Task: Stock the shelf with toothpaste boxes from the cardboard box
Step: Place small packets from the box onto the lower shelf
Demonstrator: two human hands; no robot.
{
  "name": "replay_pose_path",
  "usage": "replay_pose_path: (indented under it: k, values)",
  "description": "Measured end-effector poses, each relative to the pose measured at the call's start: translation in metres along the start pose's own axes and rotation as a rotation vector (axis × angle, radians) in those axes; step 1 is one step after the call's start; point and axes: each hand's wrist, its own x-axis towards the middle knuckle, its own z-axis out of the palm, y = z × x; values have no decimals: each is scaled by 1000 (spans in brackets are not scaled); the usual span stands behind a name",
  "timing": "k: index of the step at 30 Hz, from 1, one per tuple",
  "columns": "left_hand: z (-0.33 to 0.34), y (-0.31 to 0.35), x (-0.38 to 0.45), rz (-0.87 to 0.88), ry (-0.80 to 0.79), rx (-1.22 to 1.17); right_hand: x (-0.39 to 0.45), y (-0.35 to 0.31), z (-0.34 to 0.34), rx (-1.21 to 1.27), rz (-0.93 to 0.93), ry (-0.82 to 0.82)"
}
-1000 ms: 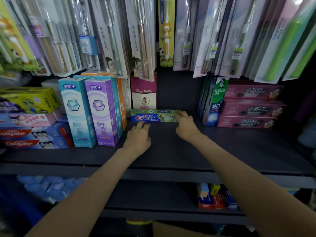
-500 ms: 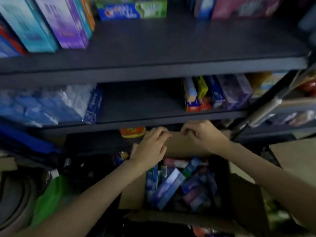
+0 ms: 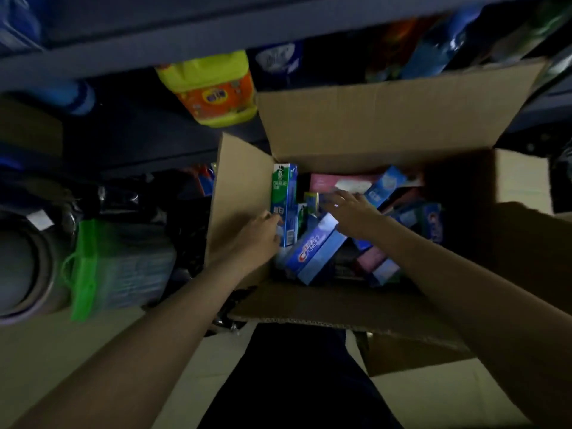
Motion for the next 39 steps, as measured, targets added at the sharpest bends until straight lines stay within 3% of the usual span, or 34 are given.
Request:
replay_pose_path:
  k: [3,6,9,11,16,18,21,23,28,31,33,37,39]
  values:
    - [11,-4,5,-7,-9,-39,29,-1,6,-256,-95,-164]
    - [15,-5,8,7,0,-53,45,-11,20,-382,-152,-212]
    - [9,-4,10,13,17,-54,42,-16,17,-298,-167,-177]
    - [0,-1,6,32,1,-66,22,-16,-3,-109,-152,-210]
    - [-61,31,-23,170,-258,-144,-78,-8,-105,100,-130,37]
    - [-102,51,-46,201,-273,-82,-123,-9,-152,147,-120,134]
    - [-168,75,-84,280,-114,53,-180,-9,-213,116,-53,261]
    - [-211,84,-110,357,62,211,-211,-9,-254,222,-47,275]
    - [-309,85,-162,489,762,582,-274,0,-347,507,-51,296]
    - [-349,86,-190,472,989,604,-298,-3,-383,768,-113,377]
    - [-368,90,-202,442,1046,585,-309,-7,-402,828,-143,470]
    - [-389,94,-210,519,947,382,-328,-12,-436,1036,-219,634]
    - [-395,100,-211,534,922,306,-334,-18,-454,1102,-154,749]
